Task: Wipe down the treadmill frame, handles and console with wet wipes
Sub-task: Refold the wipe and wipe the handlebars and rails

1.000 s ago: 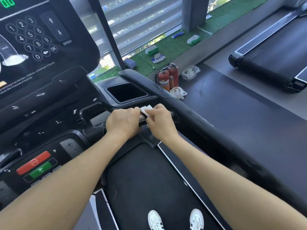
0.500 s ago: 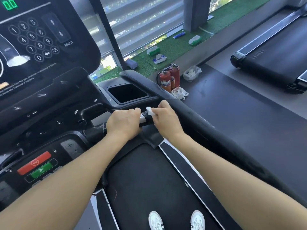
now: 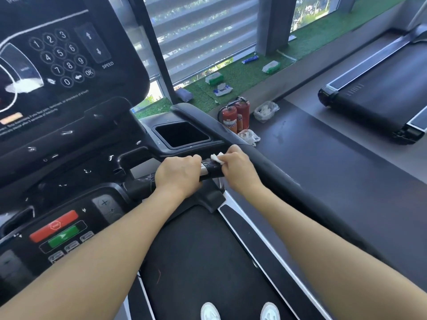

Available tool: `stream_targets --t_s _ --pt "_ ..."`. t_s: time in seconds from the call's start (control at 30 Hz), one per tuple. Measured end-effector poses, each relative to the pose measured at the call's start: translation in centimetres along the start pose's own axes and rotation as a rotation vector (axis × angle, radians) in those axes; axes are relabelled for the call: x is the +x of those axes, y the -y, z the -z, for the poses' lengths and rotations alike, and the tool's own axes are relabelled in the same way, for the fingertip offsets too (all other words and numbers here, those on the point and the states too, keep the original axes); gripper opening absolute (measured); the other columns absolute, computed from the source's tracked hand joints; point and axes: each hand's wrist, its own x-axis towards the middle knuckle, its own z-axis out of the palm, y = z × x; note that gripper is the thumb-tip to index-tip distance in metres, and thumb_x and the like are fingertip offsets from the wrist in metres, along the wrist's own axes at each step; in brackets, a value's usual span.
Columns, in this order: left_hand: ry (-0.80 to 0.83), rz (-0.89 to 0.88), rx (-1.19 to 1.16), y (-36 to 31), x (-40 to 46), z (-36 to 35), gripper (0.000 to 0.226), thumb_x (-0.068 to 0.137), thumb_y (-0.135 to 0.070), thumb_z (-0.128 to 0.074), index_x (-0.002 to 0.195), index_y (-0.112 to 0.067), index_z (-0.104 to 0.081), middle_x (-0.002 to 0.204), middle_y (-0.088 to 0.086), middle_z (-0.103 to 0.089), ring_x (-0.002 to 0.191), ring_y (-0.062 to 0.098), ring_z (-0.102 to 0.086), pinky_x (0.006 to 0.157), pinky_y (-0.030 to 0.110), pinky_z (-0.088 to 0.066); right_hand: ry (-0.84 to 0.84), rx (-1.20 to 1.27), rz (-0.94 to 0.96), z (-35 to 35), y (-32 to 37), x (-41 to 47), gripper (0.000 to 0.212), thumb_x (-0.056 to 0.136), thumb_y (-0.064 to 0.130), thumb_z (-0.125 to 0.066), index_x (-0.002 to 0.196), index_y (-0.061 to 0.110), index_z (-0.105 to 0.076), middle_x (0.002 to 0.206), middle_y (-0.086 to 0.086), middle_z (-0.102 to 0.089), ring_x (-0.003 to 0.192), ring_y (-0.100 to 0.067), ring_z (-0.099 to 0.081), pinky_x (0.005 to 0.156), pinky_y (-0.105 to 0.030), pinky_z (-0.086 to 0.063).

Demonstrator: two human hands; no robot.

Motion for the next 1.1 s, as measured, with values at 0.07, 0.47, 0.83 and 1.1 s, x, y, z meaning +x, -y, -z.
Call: stream_targets --t_s 0.07,0.47,0.83,1.1 --pt "0.012 -0.002 -0.004 0.0 -0.1 0.2 0.028 0.084 -0.039 -0.058 0.087 -0.023 -0.036 0.096 0.0 -0.065 0.085 0.028 -0.063 0.059 0.032 -0.038 0.01 -0.044 -0.106 0.4 -1.2 0.4 0.023 0.091 0.002 -0.044 0.09 -0.003 -0.067 0.095 -0.01 -0.04 0.087 -0.033 -0.053 0.072 -0.032 -0.04" --pt "0.22 0.047 -0.18 5.1 -2.2 4.5 0.061 0.068 -0.062 -0.069 0.112 -0.026 -0.049 0.11 -0.005 -0.056 0.102 0.02 -0.055 0.077 0.036 -0.047 0.147 0.043 0.141 -0.7 7.8 -0.9 0.025 0.093 0.008 -0.047 0.103 0.0 -0.068 0.101 -0.009 -0.044 0.091 -0.027 -0.053 0.086 -0.034 -0.042" --pt "0.373 0.185 -0.103 8.4 -5.8 4.6 0.045 0.075 -0.062 -0.066 0.096 -0.023 -0.058 0.09 -0.007 -0.06 0.084 0.017 -0.054 0.065 0.029 -0.04 0.148 -0.101 0.087 -0.6 7.6 -1.0 0.026 0.096 0.008 -0.041 0.107 0.001 -0.063 0.116 -0.012 -0.045 0.095 -0.03 -0.053 0.085 -0.029 -0.039" --pt "0.297 0.24 -0.213 8.9 -6.1 3.8 0.039 0.071 -0.06 -0.071 0.087 -0.026 -0.06 0.086 -0.006 -0.06 0.083 0.018 -0.055 0.062 0.028 -0.039 0.183 -0.169 0.173 0.3 5.7 -0.7 0.033 0.092 0.003 -0.043 0.117 0.01 -0.062 0.107 -0.008 -0.046 0.098 -0.027 -0.051 0.087 -0.028 -0.039"
